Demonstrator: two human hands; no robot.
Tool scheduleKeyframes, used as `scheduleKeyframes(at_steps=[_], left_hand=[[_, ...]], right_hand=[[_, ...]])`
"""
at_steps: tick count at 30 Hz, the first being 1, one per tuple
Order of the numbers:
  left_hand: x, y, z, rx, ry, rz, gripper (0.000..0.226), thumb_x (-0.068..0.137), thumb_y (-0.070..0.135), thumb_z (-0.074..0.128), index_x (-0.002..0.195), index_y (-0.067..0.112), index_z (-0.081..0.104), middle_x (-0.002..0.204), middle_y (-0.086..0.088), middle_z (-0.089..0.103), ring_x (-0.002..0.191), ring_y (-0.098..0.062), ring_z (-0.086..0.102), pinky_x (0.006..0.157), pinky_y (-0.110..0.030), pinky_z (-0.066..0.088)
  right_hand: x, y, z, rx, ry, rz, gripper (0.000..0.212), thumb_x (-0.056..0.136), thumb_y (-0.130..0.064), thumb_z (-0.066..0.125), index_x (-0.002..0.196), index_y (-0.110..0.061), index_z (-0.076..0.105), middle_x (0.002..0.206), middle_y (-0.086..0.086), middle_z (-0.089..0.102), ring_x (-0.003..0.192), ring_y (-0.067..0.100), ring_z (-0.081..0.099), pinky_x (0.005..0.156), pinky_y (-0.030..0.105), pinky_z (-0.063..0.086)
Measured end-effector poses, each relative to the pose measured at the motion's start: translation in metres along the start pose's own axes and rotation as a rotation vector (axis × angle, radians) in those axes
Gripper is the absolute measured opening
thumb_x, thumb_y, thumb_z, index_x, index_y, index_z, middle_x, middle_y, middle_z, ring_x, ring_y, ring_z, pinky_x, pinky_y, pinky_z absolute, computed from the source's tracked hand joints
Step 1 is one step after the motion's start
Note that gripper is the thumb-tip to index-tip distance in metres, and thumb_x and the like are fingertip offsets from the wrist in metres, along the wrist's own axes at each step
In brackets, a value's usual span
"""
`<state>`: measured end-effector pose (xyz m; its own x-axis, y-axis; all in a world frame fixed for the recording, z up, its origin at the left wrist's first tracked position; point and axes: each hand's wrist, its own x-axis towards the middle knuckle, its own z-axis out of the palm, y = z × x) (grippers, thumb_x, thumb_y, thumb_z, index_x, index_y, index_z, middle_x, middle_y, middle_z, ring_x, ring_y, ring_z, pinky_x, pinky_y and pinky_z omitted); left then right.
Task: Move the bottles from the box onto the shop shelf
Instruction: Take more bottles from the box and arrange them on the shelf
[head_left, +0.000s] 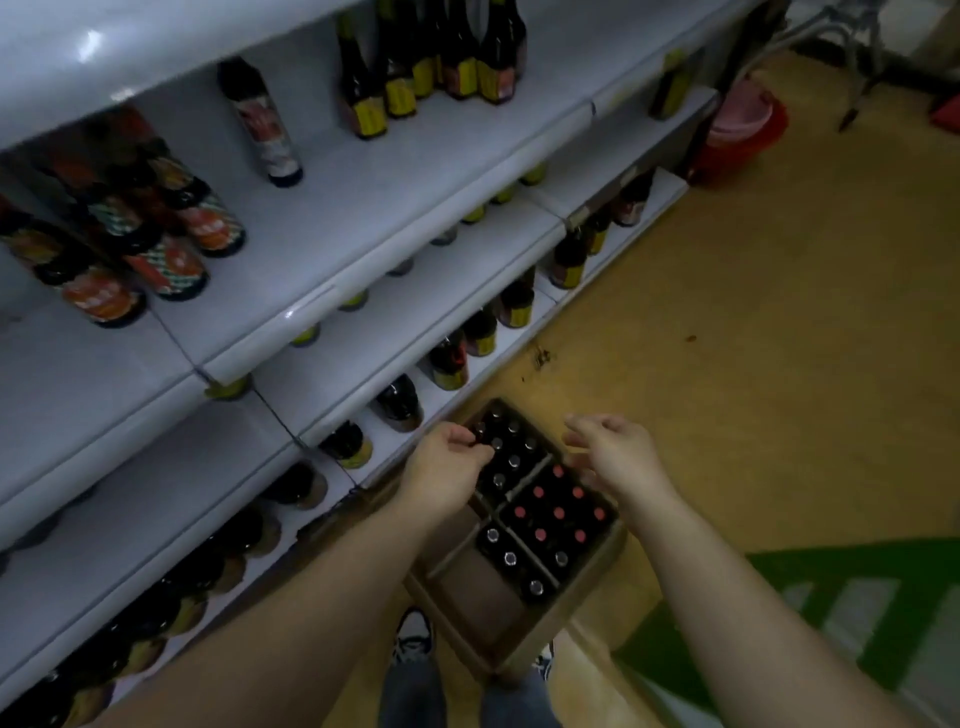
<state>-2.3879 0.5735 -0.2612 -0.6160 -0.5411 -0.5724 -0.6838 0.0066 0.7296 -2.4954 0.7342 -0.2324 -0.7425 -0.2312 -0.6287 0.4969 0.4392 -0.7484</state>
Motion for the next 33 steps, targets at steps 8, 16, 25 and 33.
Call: scheduleKeyframes(at_steps=[8,16,25,33], left_hand=[[0.064,-0.086,0.048,0.241,-0.222,-0.07,0.018,0.094,0.028,0.071,0.107,0.019,0.063,0.101,0.002,0.067,0.1,-0.021,0.064,0.091,-0.035,0.051],[0.14,-0.161,0.074,0.389,-0.393,-0.033,0.011,0.096,0.031,0.068,0.093,0.029,0.057,0.092,0.001,0.069,0.089,-0.028,0.067,0.079,-0.038,0.053],[0.23,-0.273,0.127,0.541,-0.526,-0.023,0.014,0.097,0.038,0.065,0.107,0.032,0.057,0.099,0.005,0.066,0.083,-0.017,0.064,0.068,-0.031,0.047],[0.283,-0.353,0.174,0.623,-0.499,-0.053,0.021,0.097,0.03,0.067,0.116,0.029,0.06,0.102,0.007,0.065,0.083,-0.011,0.063,0.063,-0.026,0.044]], right_hand=[[0.042,0.115,0.011,0.083,0.189,0.24,0.021,0.098,-0.031,0.069,0.109,-0.013,0.069,0.099,0.004,0.074,0.08,0.018,0.07,0.062,0.027,0.049],[0.075,0.22,0.063,0.189,0.322,0.404,0.009,0.098,-0.024,0.068,0.094,-0.017,0.067,0.102,0.01,0.074,0.08,0.022,0.069,0.065,0.035,0.053],[0.163,0.356,0.124,0.264,0.38,0.519,0.021,0.089,-0.03,0.077,0.104,-0.019,0.067,0.088,0.003,0.073,0.073,0.023,0.07,0.062,0.036,0.061],[0.232,0.45,0.139,0.186,0.377,0.579,0.038,0.081,-0.046,0.073,0.115,-0.032,0.065,0.11,-0.002,0.072,0.096,0.027,0.073,0.09,0.04,0.059]])
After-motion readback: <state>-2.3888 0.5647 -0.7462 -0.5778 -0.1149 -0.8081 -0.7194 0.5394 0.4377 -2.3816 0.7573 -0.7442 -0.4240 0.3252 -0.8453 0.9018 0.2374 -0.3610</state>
